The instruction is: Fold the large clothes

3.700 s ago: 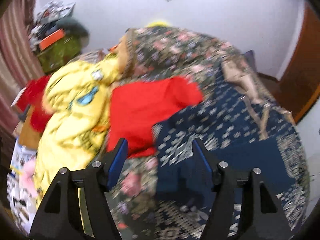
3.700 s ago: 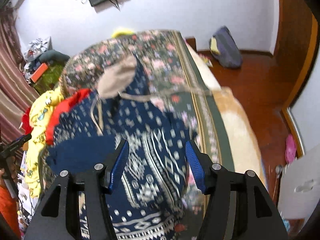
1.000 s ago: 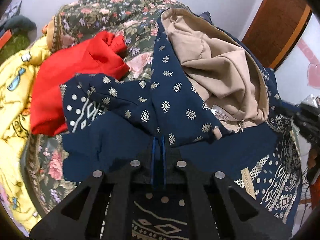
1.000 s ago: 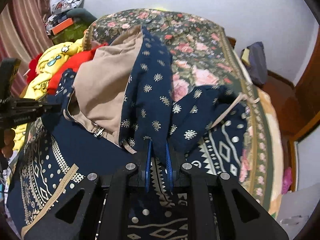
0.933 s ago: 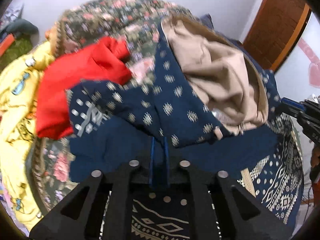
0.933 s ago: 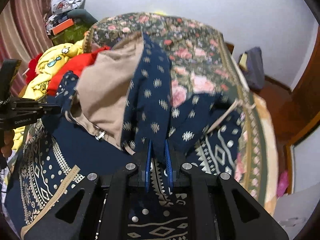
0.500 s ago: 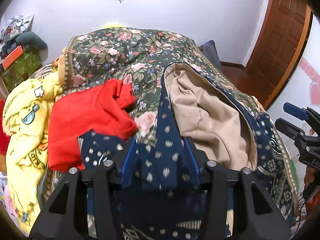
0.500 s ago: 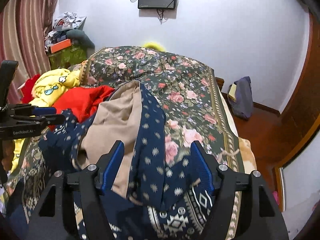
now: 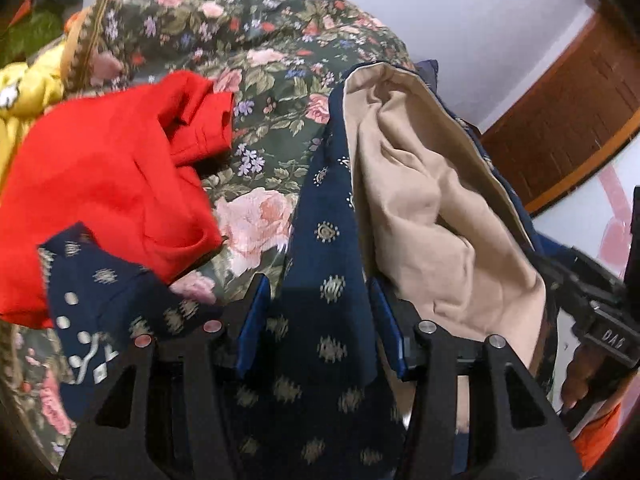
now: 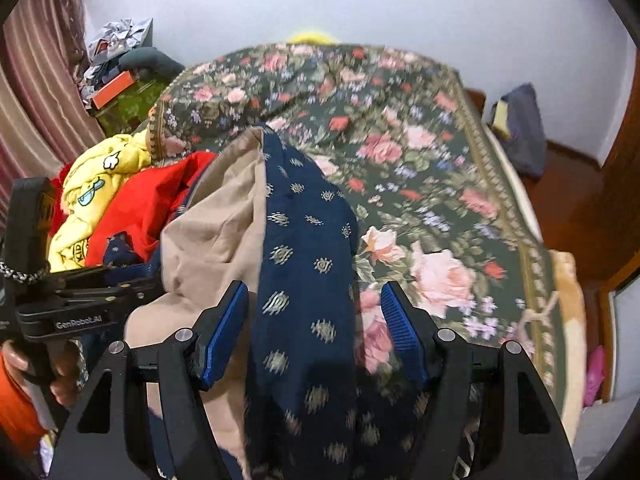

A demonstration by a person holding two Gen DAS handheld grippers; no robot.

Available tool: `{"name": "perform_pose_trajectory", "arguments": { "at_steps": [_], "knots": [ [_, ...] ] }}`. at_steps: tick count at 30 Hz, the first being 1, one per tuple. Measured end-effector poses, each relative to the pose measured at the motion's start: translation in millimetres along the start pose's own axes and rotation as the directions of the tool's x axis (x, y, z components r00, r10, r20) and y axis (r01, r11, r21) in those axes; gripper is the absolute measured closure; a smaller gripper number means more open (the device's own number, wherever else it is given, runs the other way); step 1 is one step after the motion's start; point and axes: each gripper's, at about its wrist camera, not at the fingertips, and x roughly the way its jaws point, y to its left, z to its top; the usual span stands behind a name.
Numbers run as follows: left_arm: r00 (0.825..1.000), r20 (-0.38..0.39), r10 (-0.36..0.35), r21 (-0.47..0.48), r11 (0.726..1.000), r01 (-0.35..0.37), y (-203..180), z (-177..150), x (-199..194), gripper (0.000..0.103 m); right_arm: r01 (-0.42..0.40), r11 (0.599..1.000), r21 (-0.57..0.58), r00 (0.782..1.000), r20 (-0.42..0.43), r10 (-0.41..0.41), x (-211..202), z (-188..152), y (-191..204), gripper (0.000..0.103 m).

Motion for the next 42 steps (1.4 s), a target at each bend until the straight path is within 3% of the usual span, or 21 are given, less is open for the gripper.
{"name": "perform_pose_trajectory", "arguments": {
  "at_steps": [4, 8, 9, 11, 13, 15, 22, 27, 32, 42],
  "knots": [
    [1.000, 0.008, 0.005, -0.009, 1.000, -0.005, -4, 4, 7, 0.052, -0.005, 1.000, 0.027, 1.000, -0.028, 0.006, 15, -2, -4, 0.038],
    [0.998, 0.016, 0.055, 0.027, 0.998, -0.055, -14, 7, 8, 0.054, -0.052, 0.998, 0.022, 0.999, -0.010, 0.052, 13, -2, -5, 0.060],
    [0.997, 0.024, 0.069, 0.039, 0.997, -0.070, -16, 7, 6, 0.057, -0.060, 0.998, 0.014, 0.998, -0.004, 0.060, 12, 0, -4, 0.068],
    [0.996, 0.034, 0.080, 0.057, 0.995, -0.082, -18, 6, 3, 0.085, -0.062, 0.998, -0.011, 0.998, 0.001, 0.062, 9, 2, 0, 0.081],
    [0.995, 0.043, 0.088, 0.069, 0.994, -0.090, -20, 6, -2, 0.093, -0.053, 0.998, -0.036, 0.998, 0.013, 0.054, 1, 3, 5, 0.088],
    [0.994, 0.070, 0.086, 0.100, 0.991, -0.093, -25, 4, -15, 0.094, -0.065, 0.997, -0.042, 0.998, 0.023, 0.066, -7, 3, 7, 0.090],
    [0.978, 0.203, 0.053, 0.242, 0.965, -0.102, -59, -18, -92, 0.094, -0.108, 0.990, -0.086, 0.991, 0.076, 0.114, -58, -5, 19, 0.091],
    [0.969, 0.241, 0.049, 0.335, 0.933, -0.131, -79, -46, -139, 0.094, -0.121, 0.983, -0.140, 0.985, 0.103, 0.136, -93, -24, 30, 0.092],
    [0.974, 0.217, 0.063, 0.370, 0.918, -0.142, -76, -78, -155, 0.094, -0.128, 0.977, -0.171, 0.985, 0.089, 0.145, -115, -52, 40, 0.092],
    [0.995, 0.055, 0.080, 0.328, 0.940, -0.093, -34, -143, -137, 0.094, -0.182, 0.979, -0.087, 0.983, 0.000, 0.183, -115, -121, 41, 0.092]
  ]
}}
